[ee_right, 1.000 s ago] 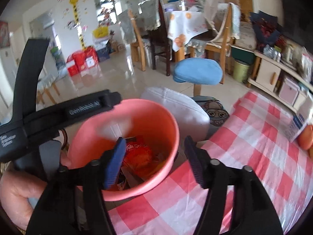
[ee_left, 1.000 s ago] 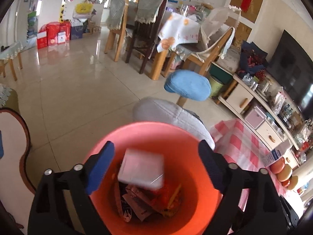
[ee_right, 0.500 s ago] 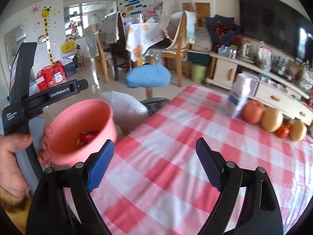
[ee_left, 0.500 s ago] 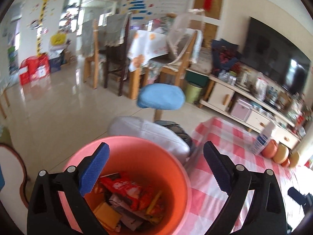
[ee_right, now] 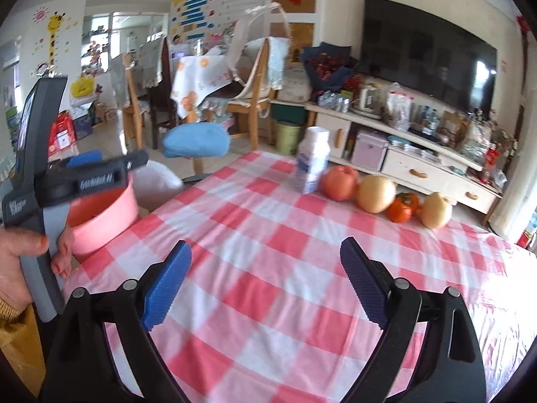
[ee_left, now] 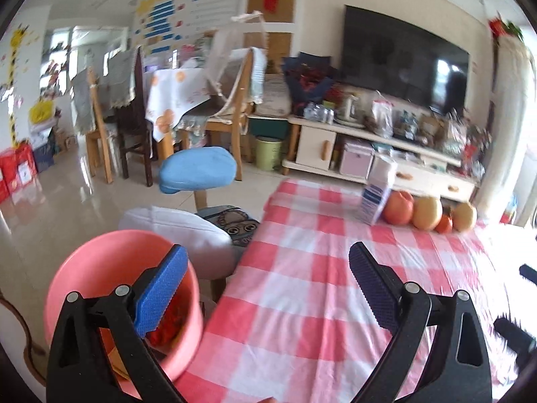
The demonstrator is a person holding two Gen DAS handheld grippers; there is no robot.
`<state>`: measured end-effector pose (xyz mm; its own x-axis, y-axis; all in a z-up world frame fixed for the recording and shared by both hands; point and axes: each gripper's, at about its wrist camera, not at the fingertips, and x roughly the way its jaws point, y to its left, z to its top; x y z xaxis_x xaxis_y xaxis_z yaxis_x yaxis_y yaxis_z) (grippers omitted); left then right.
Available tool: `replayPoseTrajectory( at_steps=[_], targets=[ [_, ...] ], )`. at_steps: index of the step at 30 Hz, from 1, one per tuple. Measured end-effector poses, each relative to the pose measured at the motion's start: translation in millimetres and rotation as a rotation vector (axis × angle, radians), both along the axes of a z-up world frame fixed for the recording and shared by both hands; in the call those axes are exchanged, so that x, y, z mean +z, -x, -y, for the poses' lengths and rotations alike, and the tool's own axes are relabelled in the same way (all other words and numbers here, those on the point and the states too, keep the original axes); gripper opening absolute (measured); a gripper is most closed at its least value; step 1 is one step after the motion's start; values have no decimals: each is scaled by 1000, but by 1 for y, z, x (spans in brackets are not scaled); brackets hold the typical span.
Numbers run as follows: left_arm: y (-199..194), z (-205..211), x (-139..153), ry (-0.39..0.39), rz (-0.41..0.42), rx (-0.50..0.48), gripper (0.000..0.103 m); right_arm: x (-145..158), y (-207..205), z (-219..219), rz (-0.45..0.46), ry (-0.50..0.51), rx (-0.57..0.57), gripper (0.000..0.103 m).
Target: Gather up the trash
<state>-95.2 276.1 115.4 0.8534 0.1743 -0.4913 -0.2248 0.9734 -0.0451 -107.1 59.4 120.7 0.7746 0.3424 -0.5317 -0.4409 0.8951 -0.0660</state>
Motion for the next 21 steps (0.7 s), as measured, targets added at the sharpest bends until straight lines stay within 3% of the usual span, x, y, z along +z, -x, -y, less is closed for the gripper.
replayPoseTrajectory(
  at_steps=[6,21],
  targets=[
    [9,56,-4,-93,-22,-70,96,11,4,42,53,-27,-66,94],
    [33,163,22,-128,-3,-186,96,22,10,140,144,-70,-239,97]
  ],
)
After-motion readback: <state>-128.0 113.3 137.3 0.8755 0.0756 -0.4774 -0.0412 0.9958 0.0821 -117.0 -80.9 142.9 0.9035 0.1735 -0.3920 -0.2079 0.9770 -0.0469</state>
